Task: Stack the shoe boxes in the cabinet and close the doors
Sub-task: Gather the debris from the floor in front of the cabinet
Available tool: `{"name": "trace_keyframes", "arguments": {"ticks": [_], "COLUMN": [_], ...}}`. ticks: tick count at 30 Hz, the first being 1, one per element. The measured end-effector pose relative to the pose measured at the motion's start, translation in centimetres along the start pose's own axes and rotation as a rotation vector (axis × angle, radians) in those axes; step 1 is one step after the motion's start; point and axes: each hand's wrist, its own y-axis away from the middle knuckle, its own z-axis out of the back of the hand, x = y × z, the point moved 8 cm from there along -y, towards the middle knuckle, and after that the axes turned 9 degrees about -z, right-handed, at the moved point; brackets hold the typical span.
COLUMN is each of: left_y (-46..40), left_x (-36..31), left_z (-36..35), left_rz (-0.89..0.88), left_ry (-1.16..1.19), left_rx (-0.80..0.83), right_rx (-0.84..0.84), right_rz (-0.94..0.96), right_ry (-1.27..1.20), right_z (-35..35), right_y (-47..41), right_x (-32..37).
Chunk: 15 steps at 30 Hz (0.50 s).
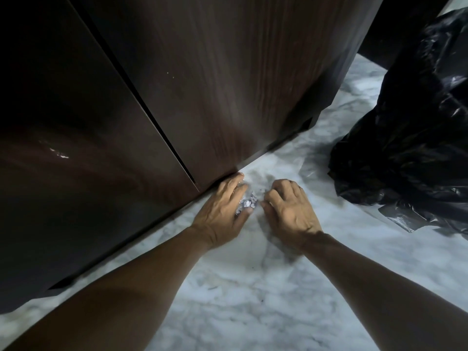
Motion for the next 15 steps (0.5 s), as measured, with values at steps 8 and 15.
{"name": "trace_keyframes", "arguments": {"ticks": [8, 15], "left_y": [0.5, 0.4], "left_x": [0.5, 0.5], "left_z": [0.4, 1.0], "left_rz": [0.124, 0.135], "left_ry": [-0.085, -0.076], "left_rx": [-0.085, -0.115], "right_rx": [0.108, 0.036], "right_rz": [-0.003, 0.085], "right_ry": [0.108, 0.025], "right_z": [-0.8, -0.1], "right_y": [-0.2, 0.3], "right_x": [0.2, 1.0]}}
